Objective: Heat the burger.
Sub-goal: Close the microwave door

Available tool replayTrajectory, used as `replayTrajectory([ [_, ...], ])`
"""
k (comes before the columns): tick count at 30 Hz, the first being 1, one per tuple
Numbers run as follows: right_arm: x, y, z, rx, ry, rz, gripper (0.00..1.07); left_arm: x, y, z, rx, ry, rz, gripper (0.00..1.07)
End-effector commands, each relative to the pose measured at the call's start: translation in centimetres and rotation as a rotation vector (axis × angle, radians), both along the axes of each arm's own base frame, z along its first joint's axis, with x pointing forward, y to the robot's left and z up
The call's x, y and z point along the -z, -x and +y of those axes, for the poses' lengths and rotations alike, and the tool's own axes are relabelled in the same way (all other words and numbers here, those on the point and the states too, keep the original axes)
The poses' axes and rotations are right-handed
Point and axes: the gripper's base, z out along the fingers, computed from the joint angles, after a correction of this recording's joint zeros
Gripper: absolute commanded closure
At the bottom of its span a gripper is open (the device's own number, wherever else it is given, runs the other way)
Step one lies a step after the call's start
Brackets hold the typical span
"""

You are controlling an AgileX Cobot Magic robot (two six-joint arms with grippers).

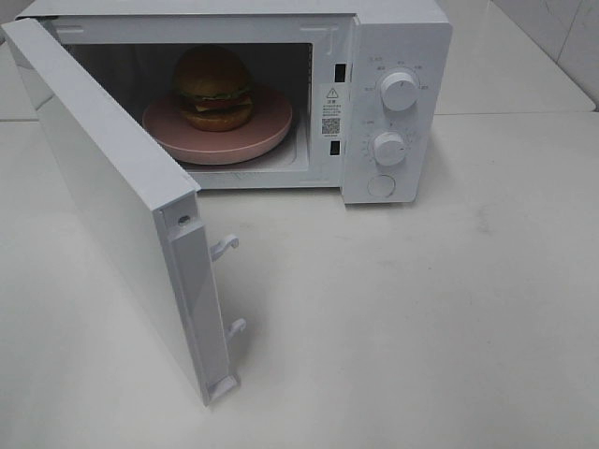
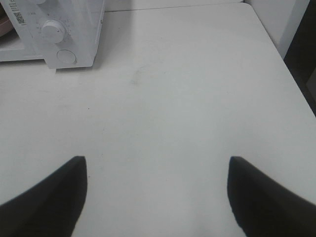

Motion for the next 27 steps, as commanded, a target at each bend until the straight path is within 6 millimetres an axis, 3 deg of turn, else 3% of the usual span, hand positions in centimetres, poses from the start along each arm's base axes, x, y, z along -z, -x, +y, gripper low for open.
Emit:
replayTrajectory([
  [1,0.1,0.4,0.0,0.004,0.008,-0.028,0.32,-0.5,-1.4,0.0,-0.001,0.009,-0.019,0.27],
  [3,0.1,0.4,0.0,0.004,0.008,-0.028,0.32,-0.5,-3.3,0.2,-0.008,0.012,0.005,0.49],
  [5,0.1,0.4,0.0,0.004,0.008,-0.028,0.32,-0.4,-3.9,0.2,-0.01,0.013,0.02,0.53],
  [6,0.1,0.4,0.0,0.004,0.008,-0.028,0.32,-0.1,-5.1,0.2,-0.013,0.022,0.049,0.63],
  [8,0.1,0.4,0.0,0.004,0.008,-0.028,0.32,0.1,-5.6,0.2,-0.014,0.023,0.062,0.66],
  [9,0.1,0.4,0.0,0.004,0.008,-0.028,0.32,0.5,-6.9,0.3,-0.018,0.029,0.098,0.75],
  [10,0.1,0.4,0.0,0.004,0.008,-0.028,0.32,0.5,-6.9,0.3,-0.018,0.029,0.098,0.75],
  [12,0.1,0.4,0.0,0.004,0.008,-0.028,0.32,1.3,-8.7,0.4,-0.024,0.036,0.143,0.91],
  [13,0.1,0.4,0.0,0.004,0.008,-0.028,0.32,1.3,-8.7,0.4,-0.024,0.036,0.143,0.91],
  [15,0.1,0.4,0.0,0.004,0.008,-0.028,0.32,1.9,-10.5,0.5,-0.031,0.031,0.153,1.04],
  [20,0.1,0.4,0.0,0.004,0.008,-0.028,0.32,3.5,-12.8,0.8,-0.066,0.052,0.091,1.07],
  [27,0.1,0.4,0.0,0.004,0.008,-0.028,0.32,5.6,-14.2,0.8,-0.088,0.052,-0.009,1.07],
])
